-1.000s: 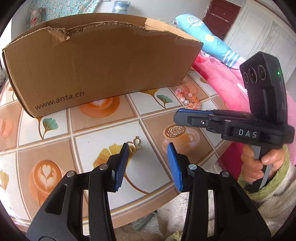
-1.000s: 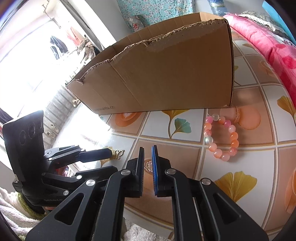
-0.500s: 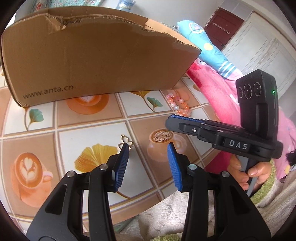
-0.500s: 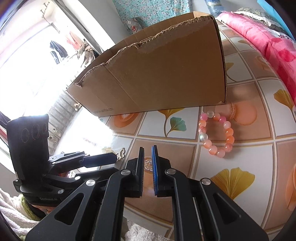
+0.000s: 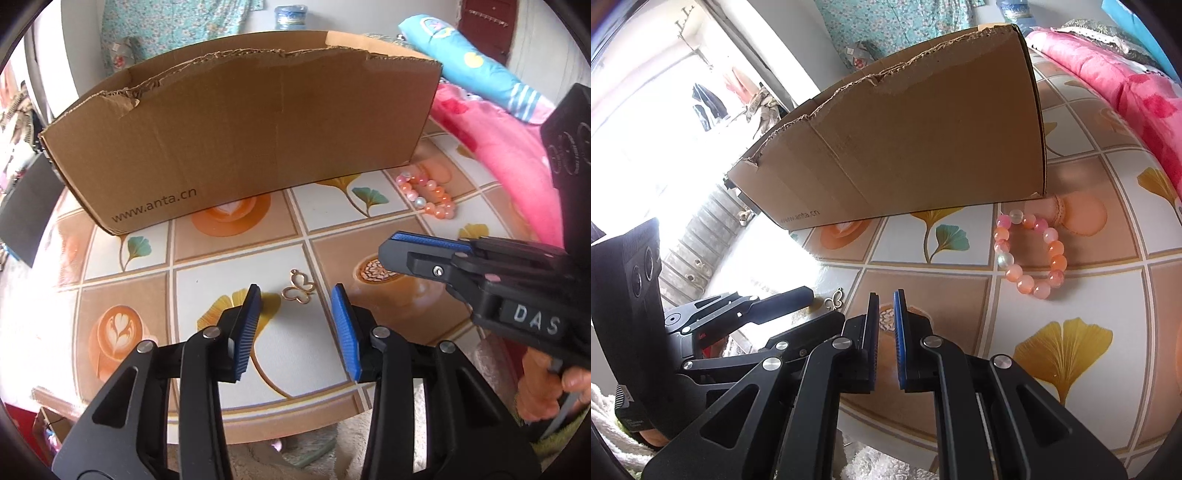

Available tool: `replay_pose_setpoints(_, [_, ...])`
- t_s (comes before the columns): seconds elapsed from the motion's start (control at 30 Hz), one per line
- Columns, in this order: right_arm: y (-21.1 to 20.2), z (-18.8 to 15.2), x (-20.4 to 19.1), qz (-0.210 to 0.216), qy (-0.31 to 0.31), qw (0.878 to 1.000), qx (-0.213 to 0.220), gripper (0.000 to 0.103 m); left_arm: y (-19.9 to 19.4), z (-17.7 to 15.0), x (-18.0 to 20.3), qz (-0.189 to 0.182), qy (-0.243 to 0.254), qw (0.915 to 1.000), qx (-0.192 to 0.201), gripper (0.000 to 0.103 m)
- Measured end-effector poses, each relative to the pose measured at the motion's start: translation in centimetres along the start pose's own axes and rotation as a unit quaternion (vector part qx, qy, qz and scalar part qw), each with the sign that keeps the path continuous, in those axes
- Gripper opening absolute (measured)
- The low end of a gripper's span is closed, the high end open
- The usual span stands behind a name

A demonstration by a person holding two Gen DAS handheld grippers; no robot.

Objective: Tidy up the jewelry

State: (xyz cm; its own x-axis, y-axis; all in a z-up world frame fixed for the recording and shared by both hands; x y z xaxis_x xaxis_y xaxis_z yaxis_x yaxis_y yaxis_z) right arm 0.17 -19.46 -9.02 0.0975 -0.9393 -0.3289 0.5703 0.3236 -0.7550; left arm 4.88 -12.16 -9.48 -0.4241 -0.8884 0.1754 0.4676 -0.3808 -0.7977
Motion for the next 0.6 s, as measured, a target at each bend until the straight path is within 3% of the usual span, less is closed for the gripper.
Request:
replay_pose_setpoints(0.23, [-0.2,-0.3,0.9,-0.02,-0.006,1.0,0.022,0.009,0.1,0.6,-0.5,0.02,-0.019,0.9996,-0.004,0.032])
replay_pose_setpoints(0.6, [-0.2,-0.2,2.5,-0.008,0.015,0.999,0.028,0.009,1.5,1.2,0.9,0.033,-0.019,0.9993,-0.003,0.016])
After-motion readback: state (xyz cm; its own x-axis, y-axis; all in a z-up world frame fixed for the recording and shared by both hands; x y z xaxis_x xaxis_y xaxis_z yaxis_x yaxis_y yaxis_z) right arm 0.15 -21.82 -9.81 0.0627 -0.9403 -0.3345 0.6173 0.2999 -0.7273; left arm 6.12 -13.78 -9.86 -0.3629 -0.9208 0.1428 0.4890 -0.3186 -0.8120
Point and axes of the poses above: each gripper's, at about its wrist camera, not at the fingertips, and y roughly the way its jaws point, x to its right, z to its top, the point moved 8 cm from there along y, roughly the way its jaws point, and after that the axes turned 13 degrees about -z, right-handed, at the moved point
